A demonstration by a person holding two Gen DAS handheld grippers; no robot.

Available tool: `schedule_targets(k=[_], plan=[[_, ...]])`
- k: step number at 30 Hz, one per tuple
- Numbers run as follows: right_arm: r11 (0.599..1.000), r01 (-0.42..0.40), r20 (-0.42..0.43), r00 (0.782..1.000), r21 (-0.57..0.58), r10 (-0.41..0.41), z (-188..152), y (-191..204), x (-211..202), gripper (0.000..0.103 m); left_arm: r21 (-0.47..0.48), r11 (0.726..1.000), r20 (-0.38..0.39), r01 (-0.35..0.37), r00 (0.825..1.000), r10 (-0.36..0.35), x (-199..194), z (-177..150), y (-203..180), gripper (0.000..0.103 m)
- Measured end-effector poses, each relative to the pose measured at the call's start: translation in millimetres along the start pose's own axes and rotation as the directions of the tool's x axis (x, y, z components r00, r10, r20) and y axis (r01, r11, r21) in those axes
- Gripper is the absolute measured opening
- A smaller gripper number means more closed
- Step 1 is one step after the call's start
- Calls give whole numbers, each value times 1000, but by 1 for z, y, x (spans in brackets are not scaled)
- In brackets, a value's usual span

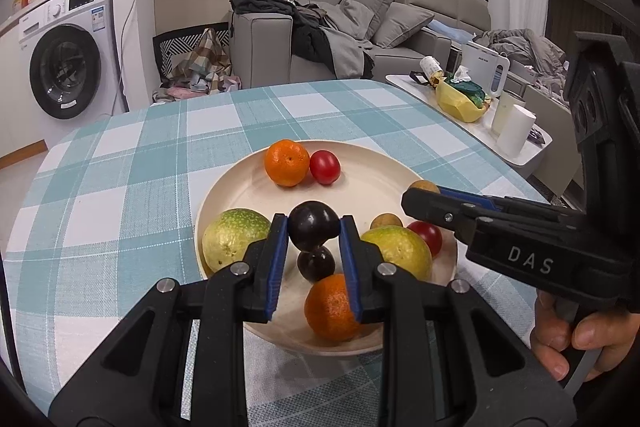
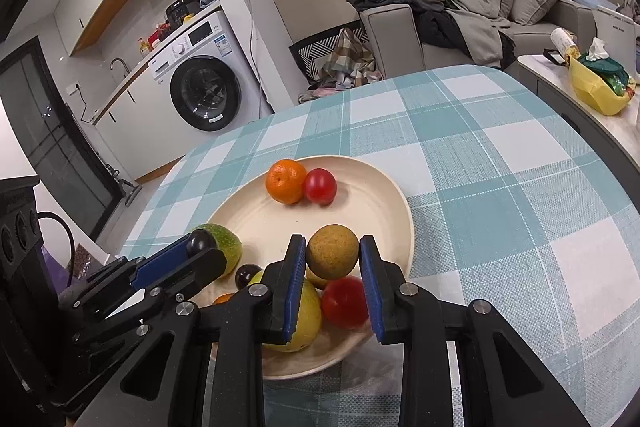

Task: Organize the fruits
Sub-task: 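Carry the plum and brown fruit over the plate and lower them, then open both grippers to release the fruits onto the plate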

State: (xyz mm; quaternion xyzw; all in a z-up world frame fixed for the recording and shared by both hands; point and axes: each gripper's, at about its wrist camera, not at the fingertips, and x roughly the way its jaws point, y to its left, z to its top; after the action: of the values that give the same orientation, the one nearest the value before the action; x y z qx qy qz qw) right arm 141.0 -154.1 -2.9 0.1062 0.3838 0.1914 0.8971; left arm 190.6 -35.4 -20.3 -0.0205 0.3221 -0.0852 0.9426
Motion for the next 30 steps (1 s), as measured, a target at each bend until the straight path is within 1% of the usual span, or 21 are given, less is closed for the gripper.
schedule_targets(k=[5, 8, 9, 10, 12, 13, 14, 15, 17, 19, 21, 22, 23, 24, 25, 27, 30], plan=[[1000, -6, -11, 1000, -9, 6, 0, 1, 1, 28, -7, 1000, -4, 5, 1000, -5, 0, -2, 1, 23], [1000, -13, -7, 1000, -22, 13, 0, 4, -1, 30, 1, 1000, -7, -5, 1000, 5, -1, -2, 1, 23], [1000, -16, -3, 1000, -25, 16, 1, 4, -2, 33, 4, 1000, -8, -4, 1000, 4, -3, -2, 1, 23], [1000, -17, 3, 1000, -26, 17, 1, 5, -3, 39, 7, 1000, -9, -2, 1000, 2, -4, -2, 1, 24], [999, -25, 20, 999, -27, 26, 2, 5, -9, 43, 12, 1000, -6, -2, 1000, 2, -8, -3, 2, 31], [999, -27, 29, 999, -29, 28, 3, 5, -12, 48, 12, 1000, -1, -5, 1000, 5, -11, -3, 3, 40], [999, -31, 37, 999, -30, 32, 3, 4, -15, 51, 10, 1000, 5, -11, 1000, 11, -15, -4, 3, 52], [999, -33, 40, 999, -30, 34, 4, 3, -17, 54, 6, 1000, 13, -20, 1000, 20, -18, -4, 5, 59], [999, -29, 43, 999, -31, 30, 4, 0, -21, 62, -7, 1000, 39, -30, 999, 30, -28, -6, 8, 81], [999, -27, 50, 998, -33, 28, 4, -3, -26, 80, -21, 1000, 61, -20, 998, 21, -40, -7, 12, 87], [999, -38, 53, 998, -39, 40, 3, -6, -30, 90, -27, 1000, 72, -11, 997, 13, -50, -10, 15, 89], [998, -37, 51, 998, -43, 40, 2, -7, -32, 93, -28, 999, 77, -17, 997, 19, -55, -11, 16, 94], [998, -34, 51, 998, -50, 36, 1, -8, -34, 95, -29, 999, 83, -30, 996, 32, -60, -13, 17, 102], [998, -31, 52, 998, -59, 34, 0, -8, -36, 100, -30, 999, 94, -40, 995, 43, -65, -15, 18, 102], [997, -30, 54, 998, -67, 34, -1, -8, -38, 102, -31, 998, 107, -48, 993, 51, -70, -17, 19, 102], [996, -40, 55, 997, -80, 44, -2, -9, -42, 103, -42, 997, 109, -66, 992, 70, -77, -19, 21, 102], [993, -55, 43, 997, -101, 60, -5, -8, -44, 103, -56, 996, 111, -70, 991, 76, -83, -24, 24, 102]])
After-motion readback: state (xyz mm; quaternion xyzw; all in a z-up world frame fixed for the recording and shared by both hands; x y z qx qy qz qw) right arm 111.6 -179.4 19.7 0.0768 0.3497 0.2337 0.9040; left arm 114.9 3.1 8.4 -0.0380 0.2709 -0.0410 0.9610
